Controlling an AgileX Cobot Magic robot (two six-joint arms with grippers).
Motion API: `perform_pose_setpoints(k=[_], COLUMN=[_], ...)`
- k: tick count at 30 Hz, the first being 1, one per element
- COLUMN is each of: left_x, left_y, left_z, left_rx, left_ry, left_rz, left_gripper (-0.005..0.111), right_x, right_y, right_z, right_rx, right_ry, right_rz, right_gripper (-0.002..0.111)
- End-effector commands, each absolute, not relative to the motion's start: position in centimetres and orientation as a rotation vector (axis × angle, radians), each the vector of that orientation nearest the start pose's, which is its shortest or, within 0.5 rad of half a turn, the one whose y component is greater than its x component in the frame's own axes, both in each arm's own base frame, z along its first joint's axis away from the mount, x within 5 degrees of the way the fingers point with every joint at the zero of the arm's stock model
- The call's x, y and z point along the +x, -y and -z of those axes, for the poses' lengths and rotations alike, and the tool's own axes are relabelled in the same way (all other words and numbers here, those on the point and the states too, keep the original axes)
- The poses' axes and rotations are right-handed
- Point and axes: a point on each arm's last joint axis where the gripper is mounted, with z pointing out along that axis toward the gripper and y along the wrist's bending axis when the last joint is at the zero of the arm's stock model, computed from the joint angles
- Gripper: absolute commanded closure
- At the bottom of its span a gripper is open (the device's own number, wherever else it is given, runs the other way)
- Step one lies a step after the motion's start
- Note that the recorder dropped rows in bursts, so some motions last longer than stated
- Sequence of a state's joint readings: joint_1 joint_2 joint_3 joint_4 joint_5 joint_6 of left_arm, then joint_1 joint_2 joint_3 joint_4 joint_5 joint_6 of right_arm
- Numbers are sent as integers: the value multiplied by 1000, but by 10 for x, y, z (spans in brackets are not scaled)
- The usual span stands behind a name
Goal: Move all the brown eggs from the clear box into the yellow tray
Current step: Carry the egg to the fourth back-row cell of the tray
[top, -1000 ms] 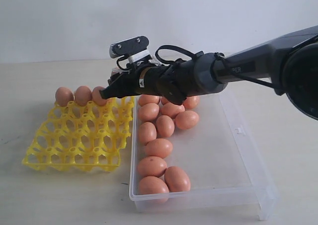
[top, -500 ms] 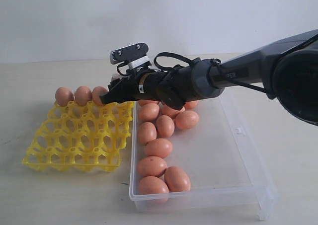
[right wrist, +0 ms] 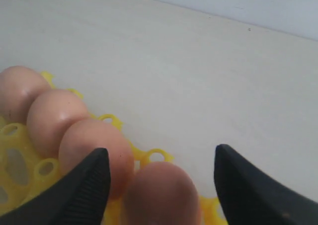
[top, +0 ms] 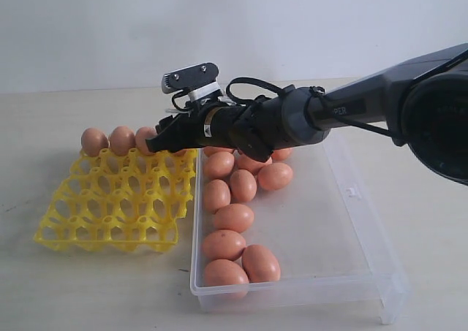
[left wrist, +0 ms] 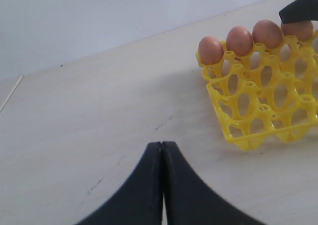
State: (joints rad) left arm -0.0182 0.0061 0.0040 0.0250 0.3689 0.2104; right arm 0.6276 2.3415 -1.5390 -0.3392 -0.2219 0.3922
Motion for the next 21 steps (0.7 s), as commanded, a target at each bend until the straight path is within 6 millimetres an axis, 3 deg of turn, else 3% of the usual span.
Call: perform_pose_setpoints(k=[1,4,8,12,14,16,17,18,19,21], left_x=[53,53,53,53,53,53,53,53,53,53], left_y=[0,0,0,0,0,0,0,0,0,0], left_z=[-181,-181,-181,-181,-181,-181,-181,-181,-181,-181], left_rx=[224,224,224,224,224,224,224,224,224,224], left_ry=[-1834,-1834,-1834,-1834,-1834,-1834,-1834,-1834,-1834,-1834], left_rz=[-152,-152,-152,-152,-152,-152,-152,-152,-152,-152], left_gripper=[107,107,107,107,107,107,107,107,107,107], right_x=[408,408,402,387,378,368,358,354,347,340], right_y=[-304,-303,-292,-267,-251,-237,-227,-225,-223,-223], right_z=[-109,-116,-180,-224,-233,-229,-219,-215,-205,-195], right_rx=[-642,-640,-650,-700,-897,-1126,-1390,-1489,-1734,-1952], right_ry=[-2005,-2018,-2010,-2146,-2200,-2261,-2288,-2283,-2206,-2084], right_rz=[-493,-476,-391,-168,55,241,367,385,390,358], right_gripper=[43,43,45,45,45,45,45,45,45,45])
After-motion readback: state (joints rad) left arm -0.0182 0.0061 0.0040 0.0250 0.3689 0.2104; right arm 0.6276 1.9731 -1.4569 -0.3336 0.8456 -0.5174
